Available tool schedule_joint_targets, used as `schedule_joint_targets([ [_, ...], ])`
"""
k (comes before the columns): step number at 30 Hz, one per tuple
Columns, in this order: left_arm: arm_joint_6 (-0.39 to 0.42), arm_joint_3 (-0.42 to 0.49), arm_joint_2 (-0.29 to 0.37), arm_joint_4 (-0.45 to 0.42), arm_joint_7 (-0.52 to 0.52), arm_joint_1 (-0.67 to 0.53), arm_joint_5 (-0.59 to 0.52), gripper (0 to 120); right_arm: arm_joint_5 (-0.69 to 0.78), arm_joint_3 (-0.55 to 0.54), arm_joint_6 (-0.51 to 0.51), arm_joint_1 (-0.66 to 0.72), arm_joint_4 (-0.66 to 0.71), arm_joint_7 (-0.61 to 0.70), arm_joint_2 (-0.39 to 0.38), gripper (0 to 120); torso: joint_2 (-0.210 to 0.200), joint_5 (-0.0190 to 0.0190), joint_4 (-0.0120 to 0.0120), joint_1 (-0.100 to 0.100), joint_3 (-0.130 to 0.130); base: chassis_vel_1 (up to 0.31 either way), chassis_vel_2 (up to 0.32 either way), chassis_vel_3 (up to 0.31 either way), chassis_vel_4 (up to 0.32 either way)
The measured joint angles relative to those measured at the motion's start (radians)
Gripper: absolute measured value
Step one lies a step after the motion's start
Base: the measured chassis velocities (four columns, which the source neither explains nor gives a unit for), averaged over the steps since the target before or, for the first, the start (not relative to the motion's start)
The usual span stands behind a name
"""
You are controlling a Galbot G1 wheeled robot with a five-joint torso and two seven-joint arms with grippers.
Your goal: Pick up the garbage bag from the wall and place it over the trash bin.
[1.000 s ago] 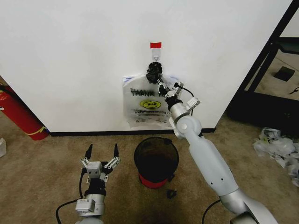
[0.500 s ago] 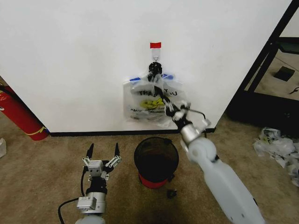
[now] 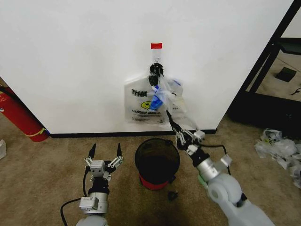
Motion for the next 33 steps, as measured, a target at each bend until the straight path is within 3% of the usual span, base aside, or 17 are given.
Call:
schedule_joint_targets([
  [21,-0.004,-0.013,-0.011,-0.016,-0.006,0.010,-0.003,100,-0.358,0.010,0.278,-0.256,0.008,-0.053,0.010,0,0.000,-0.0002,0.0000,0.000,0.000,0.000,0.000,0.000,0.000],
  [33,-0.004,-0.015,-0.016,-0.014,-0.008,0.005,-0.004,100,-0.481,0.003,0.380,-0.357,-0.011,-0.035,0.037,0,0.000,-0.0002,-0.0001,0.000,0.000,0.000,0.000,0.000,0.000],
])
